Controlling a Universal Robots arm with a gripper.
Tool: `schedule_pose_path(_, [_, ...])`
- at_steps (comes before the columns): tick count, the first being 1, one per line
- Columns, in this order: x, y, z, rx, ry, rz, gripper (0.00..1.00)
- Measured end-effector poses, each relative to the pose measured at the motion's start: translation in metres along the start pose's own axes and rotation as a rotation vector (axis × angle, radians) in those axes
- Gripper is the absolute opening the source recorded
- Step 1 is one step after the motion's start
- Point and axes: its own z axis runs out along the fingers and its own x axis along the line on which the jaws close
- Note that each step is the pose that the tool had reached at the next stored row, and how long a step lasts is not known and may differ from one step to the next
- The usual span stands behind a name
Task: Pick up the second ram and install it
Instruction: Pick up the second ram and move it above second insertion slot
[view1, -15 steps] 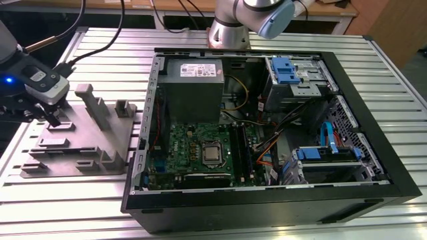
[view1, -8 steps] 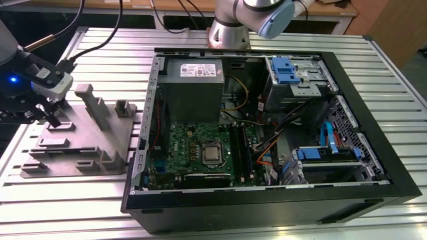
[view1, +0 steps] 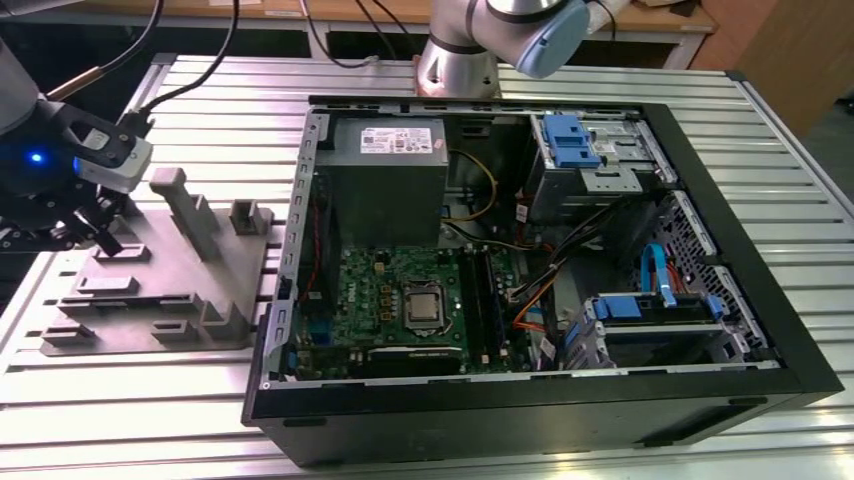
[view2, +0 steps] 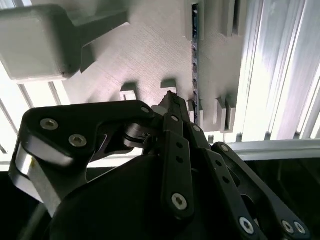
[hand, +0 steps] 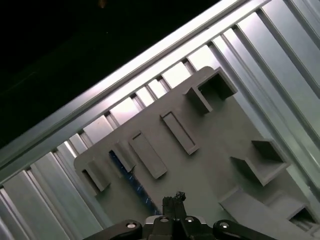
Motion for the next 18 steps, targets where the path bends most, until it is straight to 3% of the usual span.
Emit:
schedule_pose_path(5, [0.0, -0.0001, 0.0013, -0.0024, 0.0076, -0.09, 0.1])
schedule_pose_path(13, [0.0001, -0.0002, 0.0034, -0.0094, 0.0318, -0.217, 0.1])
schedule_pose_path(18, [0.0001, -0.0002, 0.0048, -0.012, 0.04, -0.305, 0.1])
